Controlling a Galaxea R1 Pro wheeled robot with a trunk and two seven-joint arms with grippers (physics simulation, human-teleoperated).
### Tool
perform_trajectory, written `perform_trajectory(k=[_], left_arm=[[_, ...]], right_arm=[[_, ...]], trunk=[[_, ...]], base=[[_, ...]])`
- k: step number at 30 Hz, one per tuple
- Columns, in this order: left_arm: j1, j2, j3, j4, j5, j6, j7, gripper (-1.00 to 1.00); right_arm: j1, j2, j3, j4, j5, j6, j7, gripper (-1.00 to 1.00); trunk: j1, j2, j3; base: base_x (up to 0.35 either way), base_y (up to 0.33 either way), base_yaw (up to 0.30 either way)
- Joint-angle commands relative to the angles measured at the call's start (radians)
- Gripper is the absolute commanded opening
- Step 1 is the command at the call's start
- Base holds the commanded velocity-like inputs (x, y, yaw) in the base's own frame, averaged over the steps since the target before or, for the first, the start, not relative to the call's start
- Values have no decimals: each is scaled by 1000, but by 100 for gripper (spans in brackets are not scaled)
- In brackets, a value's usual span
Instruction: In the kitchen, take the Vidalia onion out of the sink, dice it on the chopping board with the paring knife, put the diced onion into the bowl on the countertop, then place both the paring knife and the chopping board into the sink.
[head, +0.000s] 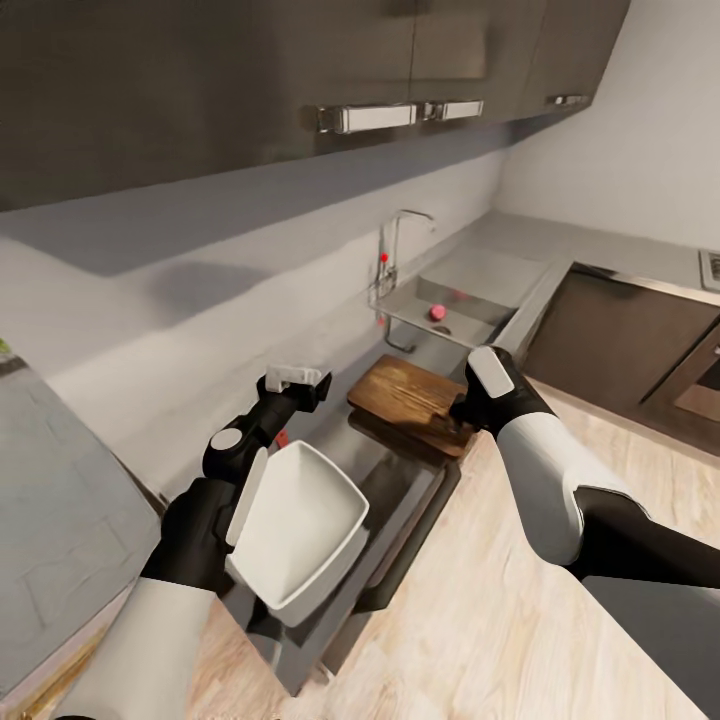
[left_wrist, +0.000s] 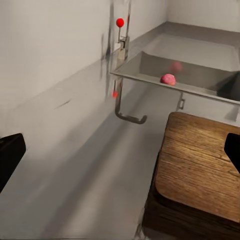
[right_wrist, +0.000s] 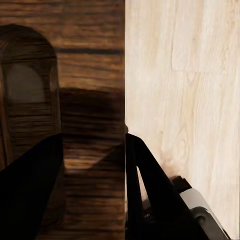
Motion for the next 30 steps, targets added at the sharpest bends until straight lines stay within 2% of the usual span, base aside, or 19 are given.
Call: perform_trajectory(k=[1,30], left_arm=[[-1,-1,1,-1,0,6,-4,100],[-1,-1,1,-2,0,6,-4,100]], right_arm=[[0,0,-3,-2,-10,4,-9,-100],[0,0,-3,-2,-10,4,-9,-100]], trunk=[[1,-2,-2],[1,-2,-2]], base=[[0,-315,283],[0,-315,283]])
